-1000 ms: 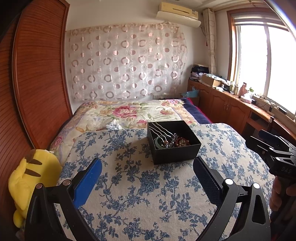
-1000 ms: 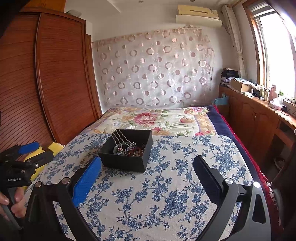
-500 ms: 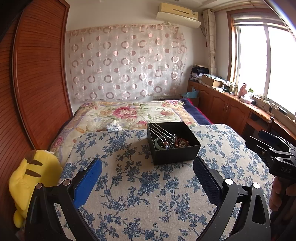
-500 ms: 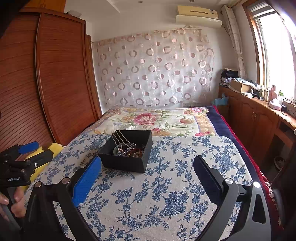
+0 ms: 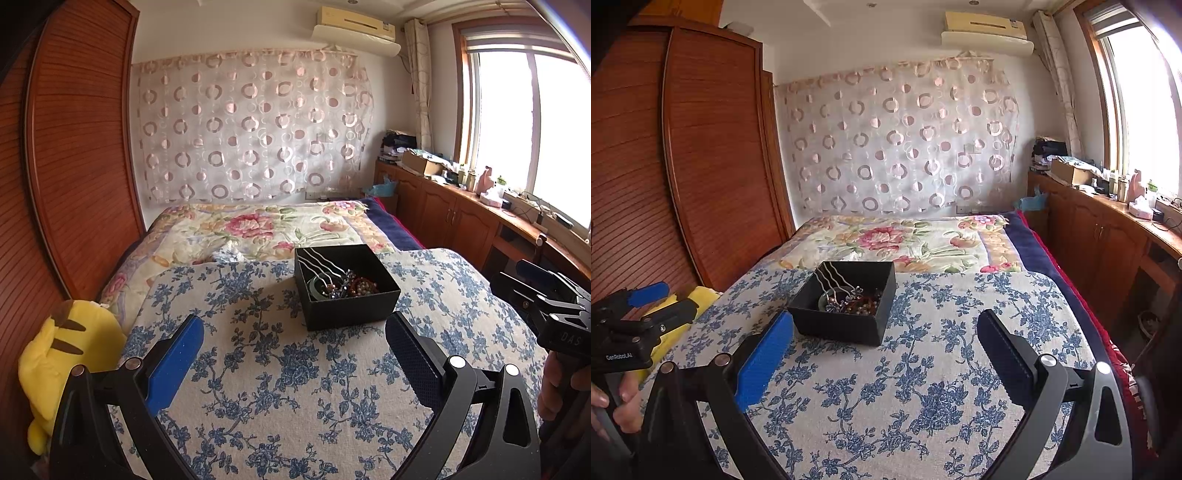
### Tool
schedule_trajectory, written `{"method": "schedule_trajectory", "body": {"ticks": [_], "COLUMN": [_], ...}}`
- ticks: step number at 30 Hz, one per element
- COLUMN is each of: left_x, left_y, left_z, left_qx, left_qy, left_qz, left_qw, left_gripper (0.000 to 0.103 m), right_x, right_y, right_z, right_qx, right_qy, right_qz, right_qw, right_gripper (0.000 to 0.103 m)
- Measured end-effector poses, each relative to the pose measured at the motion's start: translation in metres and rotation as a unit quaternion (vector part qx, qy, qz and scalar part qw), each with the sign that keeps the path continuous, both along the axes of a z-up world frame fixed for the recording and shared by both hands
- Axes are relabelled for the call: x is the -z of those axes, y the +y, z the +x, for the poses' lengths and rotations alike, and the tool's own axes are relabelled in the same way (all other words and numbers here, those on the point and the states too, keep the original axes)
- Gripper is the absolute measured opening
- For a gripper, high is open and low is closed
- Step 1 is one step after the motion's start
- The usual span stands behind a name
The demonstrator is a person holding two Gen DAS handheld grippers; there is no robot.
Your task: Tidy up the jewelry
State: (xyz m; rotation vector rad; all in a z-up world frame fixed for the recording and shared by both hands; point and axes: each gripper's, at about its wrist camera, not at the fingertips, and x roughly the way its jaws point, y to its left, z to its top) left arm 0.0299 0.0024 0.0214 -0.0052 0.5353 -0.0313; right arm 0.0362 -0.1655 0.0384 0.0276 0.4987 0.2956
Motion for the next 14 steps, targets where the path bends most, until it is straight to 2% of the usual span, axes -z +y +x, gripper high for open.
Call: {"method": "schedule_trajectory", "body": {"ticks": [14], "left_x": [-0.0020], "left_y": [0.0004], "left_z": [-0.0003], "left_qx": [-0.001], "left_qy": [0.000], "left_qz": [-0.001], "left_qw": [1.0000], "left_gripper": [0.095], "right_x": [-0.0007], "right_y": [-0.0008], "right_z": [-0.0007], "right_qx": [0.000], "right_qy": [0.000], "right_qz": [0.000], "right_qw": [1.000], "right_gripper": [0.100]}}
